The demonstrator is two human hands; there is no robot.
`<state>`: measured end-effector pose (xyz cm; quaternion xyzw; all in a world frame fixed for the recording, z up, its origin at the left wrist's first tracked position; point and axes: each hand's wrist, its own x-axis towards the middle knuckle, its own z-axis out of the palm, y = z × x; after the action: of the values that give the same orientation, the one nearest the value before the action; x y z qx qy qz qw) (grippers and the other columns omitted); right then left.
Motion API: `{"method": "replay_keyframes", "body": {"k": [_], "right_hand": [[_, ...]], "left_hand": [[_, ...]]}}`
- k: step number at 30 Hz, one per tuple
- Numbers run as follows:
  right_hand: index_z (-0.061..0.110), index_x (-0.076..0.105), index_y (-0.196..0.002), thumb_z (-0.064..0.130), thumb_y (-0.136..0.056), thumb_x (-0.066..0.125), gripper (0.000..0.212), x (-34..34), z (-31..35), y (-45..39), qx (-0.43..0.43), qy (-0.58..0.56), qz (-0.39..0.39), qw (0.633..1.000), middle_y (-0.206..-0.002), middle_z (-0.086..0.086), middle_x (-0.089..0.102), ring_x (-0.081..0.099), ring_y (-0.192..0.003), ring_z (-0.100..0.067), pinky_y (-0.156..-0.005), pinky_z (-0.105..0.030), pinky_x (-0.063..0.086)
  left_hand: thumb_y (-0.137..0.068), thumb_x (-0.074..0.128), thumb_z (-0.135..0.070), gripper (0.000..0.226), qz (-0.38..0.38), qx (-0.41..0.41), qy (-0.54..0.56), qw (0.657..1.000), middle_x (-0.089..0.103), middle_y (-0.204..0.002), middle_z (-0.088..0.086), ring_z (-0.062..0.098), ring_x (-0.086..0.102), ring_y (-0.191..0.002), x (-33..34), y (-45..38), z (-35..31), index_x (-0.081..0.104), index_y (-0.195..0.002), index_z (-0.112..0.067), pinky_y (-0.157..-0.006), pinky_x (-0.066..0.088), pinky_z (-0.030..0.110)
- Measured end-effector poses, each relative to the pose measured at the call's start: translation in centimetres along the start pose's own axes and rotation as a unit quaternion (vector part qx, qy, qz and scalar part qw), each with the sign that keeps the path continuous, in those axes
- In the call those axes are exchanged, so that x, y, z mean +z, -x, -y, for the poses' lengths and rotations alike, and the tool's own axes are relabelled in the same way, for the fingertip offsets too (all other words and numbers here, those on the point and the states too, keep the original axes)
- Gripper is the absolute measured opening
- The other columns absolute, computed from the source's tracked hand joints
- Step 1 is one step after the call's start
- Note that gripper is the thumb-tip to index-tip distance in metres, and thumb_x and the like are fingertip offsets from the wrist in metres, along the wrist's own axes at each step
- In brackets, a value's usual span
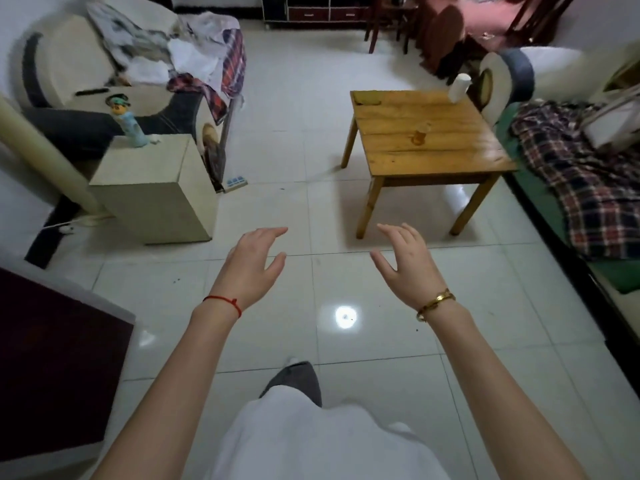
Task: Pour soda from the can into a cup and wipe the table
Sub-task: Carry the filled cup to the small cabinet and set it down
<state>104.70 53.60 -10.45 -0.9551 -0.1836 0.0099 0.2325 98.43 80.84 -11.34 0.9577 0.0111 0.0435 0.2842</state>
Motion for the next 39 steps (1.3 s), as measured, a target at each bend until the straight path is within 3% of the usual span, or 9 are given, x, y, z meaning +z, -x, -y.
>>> {"method": "replay_keyframes", "body": {"k": [9,25,33,39], "right_hand": [[0.017,0.037,-0.144,0.038,-0.097,0.046,0.053,-1.7,-9.8,-5.2,0.097,-0.006,-0.019,0.995,-0.147,0.001,0.041,0.022,-0.144,-0.020,-0.118,-0.038,0.023],[0.019,0.040,-0.142,0.040,-0.096,0.048,0.051,-10.2,-26.1,-23.4,0.191,-0.007,-0.060,0.980,-0.143,0.001,0.045,0.030,-0.140,-0.018,-0.115,-0.041,0.032],[0.019,0.041,-0.140,0.039,-0.095,0.048,0.050,-11.4,-33.2,-30.5,0.204,-0.025,-0.053,0.977,-0.140,0.000,0.047,0.033,-0.138,-0.019,-0.113,-0.043,0.035],[0.017,0.041,-0.141,0.039,-0.095,0.048,0.051,-12.8,-40.5,-38.0,0.168,-0.025,-0.029,0.985,-0.142,0.000,0.046,0.031,-0.139,-0.018,-0.115,-0.041,0.032]], "left_hand": [[-0.097,0.053,-0.025,0.044,0.051,0.058,-0.001,0.997,0.053,-0.139,0.000,0.020,0.045,-0.130,5.4,-12.8,-5.1,0.047,-0.141,-0.019,-0.110,0.037,0.042],[-0.097,0.052,-0.027,0.043,0.100,0.156,0.009,0.983,0.054,-0.138,-0.001,0.017,0.046,-0.130,12.5,-40.5,-15.9,0.048,-0.140,-0.021,-0.110,0.039,0.037],[-0.097,0.052,-0.028,0.043,0.125,0.154,0.005,0.980,0.054,-0.138,-0.002,0.017,0.045,-0.131,16.3,-49.9,-18.5,0.047,-0.140,-0.022,-0.110,0.039,0.041],[-0.097,0.053,-0.029,0.044,0.102,0.125,-0.001,0.987,0.053,-0.139,-0.003,0.015,0.045,-0.130,20.2,-57.6,-20.8,0.047,-0.141,-0.022,-0.109,0.039,0.035]]}}
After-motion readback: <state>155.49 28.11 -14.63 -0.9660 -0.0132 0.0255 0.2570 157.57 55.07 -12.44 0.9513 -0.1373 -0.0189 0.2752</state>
